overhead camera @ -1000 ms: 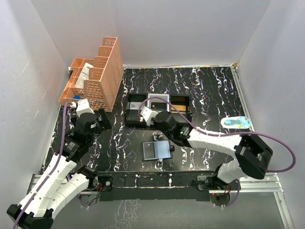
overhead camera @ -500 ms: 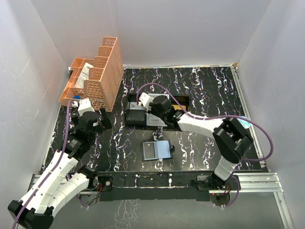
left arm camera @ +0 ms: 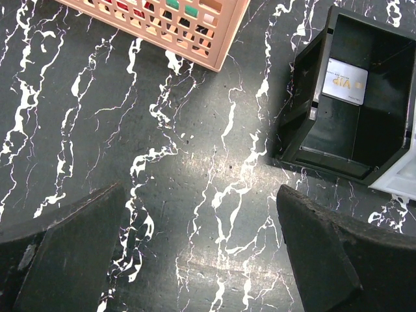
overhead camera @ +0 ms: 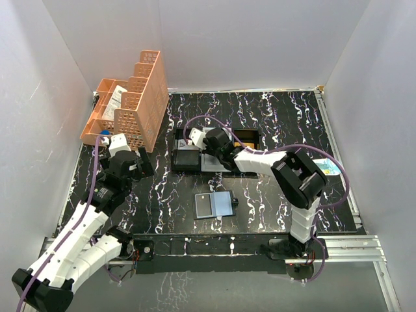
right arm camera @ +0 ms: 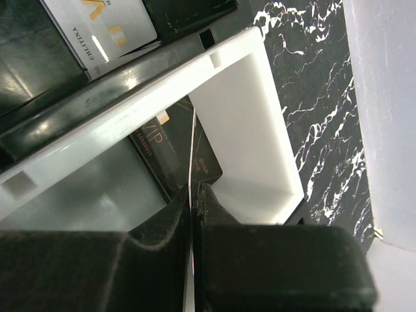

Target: Take the credit cards out of the card holder

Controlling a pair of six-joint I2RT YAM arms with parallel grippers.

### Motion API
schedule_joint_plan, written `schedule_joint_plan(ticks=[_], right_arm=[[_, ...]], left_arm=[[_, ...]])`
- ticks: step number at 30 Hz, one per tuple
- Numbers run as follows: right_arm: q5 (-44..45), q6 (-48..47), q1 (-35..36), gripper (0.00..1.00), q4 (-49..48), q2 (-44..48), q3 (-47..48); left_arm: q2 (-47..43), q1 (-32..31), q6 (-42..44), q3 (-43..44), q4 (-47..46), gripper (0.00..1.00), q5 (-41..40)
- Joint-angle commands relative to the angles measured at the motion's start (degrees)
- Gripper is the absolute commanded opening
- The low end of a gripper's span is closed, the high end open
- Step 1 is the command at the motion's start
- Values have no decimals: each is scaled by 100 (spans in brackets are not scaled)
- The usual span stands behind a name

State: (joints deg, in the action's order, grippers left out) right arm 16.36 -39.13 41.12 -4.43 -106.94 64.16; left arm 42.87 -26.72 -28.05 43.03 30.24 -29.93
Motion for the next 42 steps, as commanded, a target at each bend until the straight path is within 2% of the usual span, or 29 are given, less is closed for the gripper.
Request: schedule_joint_plan(ticks=[1, 13, 29, 40, 42], right_arm=[[260, -418, -41, 0, -482, -240, 400], [167, -1013, -78, 2, -1263, -597, 189], [216, -959, -96, 5, -1161, -874, 270], [116, -877, -130, 11, -1108, -816, 281], [85, -877, -140, 14, -1093, -795, 272]], left_arm=[[-11, 27, 87, 10, 30, 99, -17], [-117, 26, 120, -2, 8, 99, -27], [-193, 27, 151, -28, -36, 99, -31], [-200, 27, 160, -32, -38, 99, -13], [-200, 27, 160, -37, -48, 99, -6]])
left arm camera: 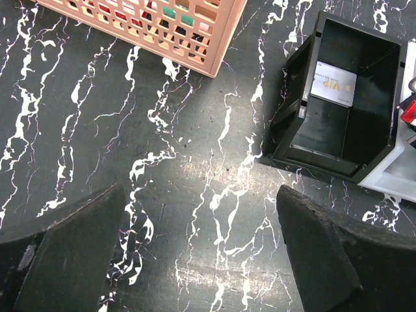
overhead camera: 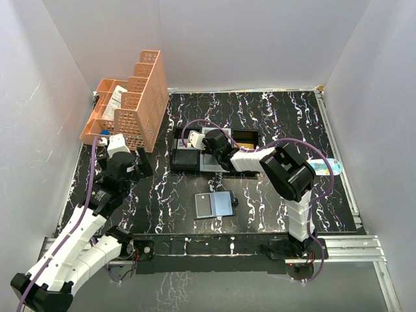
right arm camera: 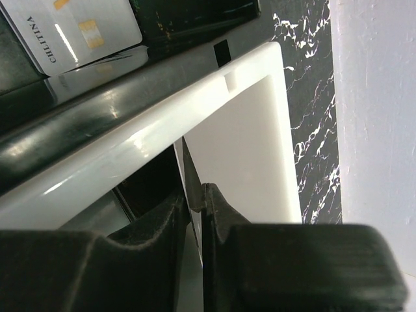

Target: Take the credit cards out of the card holder

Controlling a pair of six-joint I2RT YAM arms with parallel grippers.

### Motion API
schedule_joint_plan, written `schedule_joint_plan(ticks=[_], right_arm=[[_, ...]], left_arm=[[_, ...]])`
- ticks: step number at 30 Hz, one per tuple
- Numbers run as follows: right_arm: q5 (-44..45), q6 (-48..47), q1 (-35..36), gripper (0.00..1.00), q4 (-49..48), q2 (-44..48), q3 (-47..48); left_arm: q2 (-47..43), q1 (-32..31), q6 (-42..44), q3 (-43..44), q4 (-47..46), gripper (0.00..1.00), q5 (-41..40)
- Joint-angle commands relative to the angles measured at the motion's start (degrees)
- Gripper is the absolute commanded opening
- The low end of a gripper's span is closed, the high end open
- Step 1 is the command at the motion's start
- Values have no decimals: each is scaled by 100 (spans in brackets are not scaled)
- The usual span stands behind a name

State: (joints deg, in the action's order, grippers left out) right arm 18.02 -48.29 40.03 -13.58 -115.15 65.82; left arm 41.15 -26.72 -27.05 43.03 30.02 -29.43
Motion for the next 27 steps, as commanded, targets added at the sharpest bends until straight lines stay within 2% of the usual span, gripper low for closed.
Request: schedule_joint_plan(ticks=[1, 8, 17, 23, 27], right_arm=[[-104, 23, -35, 15, -160, 34, 100], [-177, -27, -53, 18, -178, 97, 15], [-257, 48, -54, 30, -129, 164, -8], [-319, 88, -57, 33, -86, 177, 17], [-405, 151, -66, 44, 26, 187, 59]], left_arm=[[-32, 27, 59, -32, -33, 99, -36], [-36, 26, 103, -68, -110, 99, 42], [-40, 26, 169, -69, -182, 99, 155], [-114, 22, 200, -109, -238, 99, 210], [-109, 29, 200, -113, -251, 99, 213]])
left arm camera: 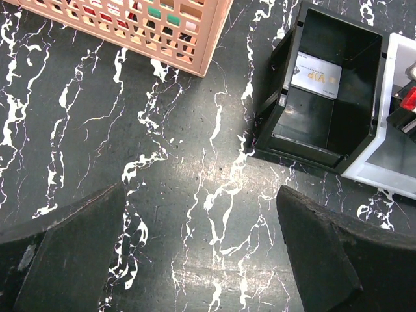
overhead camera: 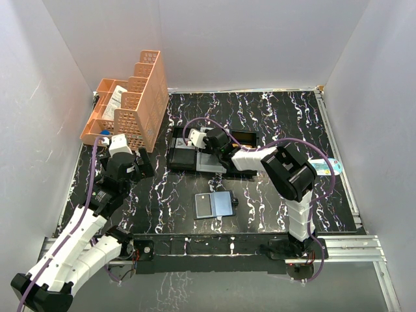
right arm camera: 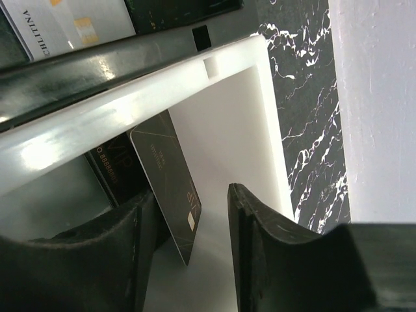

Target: Take the credit cards out of the card holder

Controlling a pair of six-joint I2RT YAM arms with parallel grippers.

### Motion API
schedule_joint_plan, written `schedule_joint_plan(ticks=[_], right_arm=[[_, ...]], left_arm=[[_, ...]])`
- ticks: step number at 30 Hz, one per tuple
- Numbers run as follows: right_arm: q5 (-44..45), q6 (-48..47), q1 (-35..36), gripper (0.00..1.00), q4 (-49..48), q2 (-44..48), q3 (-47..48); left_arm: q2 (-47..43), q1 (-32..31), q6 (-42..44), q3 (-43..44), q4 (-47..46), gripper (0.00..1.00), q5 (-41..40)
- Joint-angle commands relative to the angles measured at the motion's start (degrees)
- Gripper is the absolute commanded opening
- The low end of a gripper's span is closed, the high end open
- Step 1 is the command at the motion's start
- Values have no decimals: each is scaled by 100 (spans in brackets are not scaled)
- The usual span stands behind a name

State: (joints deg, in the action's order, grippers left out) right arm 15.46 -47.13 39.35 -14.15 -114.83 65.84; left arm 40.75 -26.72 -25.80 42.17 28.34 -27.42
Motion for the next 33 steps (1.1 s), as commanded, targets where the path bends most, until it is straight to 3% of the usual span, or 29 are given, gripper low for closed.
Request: schedule_joint_plan(ticks=[1, 33], right_arm=[[-168, 60, -3, 45, 102, 158, 60], [-510, 246, -94, 62, 454, 173, 190]], left_arm=[[-63, 27, 75, -26, -83, 99, 22], [36, 27, 128, -36, -112, 99, 158]])
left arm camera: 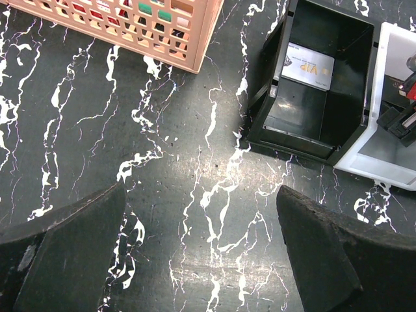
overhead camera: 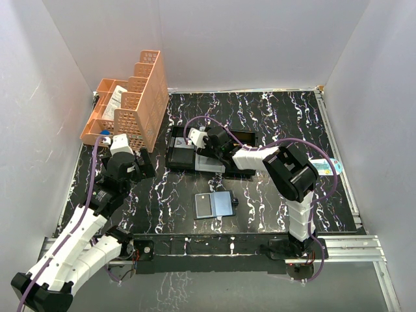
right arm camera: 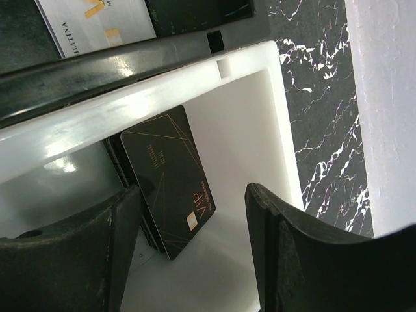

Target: Take the credit cards out of the card holder

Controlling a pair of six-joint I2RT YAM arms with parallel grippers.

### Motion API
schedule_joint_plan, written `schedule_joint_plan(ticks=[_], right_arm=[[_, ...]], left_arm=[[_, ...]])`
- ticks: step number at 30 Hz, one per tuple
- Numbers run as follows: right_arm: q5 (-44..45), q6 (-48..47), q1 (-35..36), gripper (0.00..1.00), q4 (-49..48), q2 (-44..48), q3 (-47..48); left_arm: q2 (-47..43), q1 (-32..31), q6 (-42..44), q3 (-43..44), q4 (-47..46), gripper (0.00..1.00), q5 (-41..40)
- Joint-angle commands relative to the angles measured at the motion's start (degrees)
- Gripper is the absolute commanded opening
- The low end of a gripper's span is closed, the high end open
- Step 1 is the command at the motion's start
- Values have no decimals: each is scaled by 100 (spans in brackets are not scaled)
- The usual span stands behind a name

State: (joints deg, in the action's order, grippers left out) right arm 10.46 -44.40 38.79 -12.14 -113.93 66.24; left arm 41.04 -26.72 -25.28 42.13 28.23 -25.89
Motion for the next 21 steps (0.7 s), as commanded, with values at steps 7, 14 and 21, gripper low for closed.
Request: schedule_joint_plan(ticks=[7, 14, 21], right_arm=[[-52, 1, -35, 64, 360, 38, 212], [-132, 40, -41, 66, 411, 37, 244], [-196, 80, -43, 68, 499, 20, 324]], left_arm=[[18, 26, 78, -21, -85, 99, 23], [27, 26, 68, -35, -80, 99, 29], [61, 29, 76, -24, -81, 99, 57]])
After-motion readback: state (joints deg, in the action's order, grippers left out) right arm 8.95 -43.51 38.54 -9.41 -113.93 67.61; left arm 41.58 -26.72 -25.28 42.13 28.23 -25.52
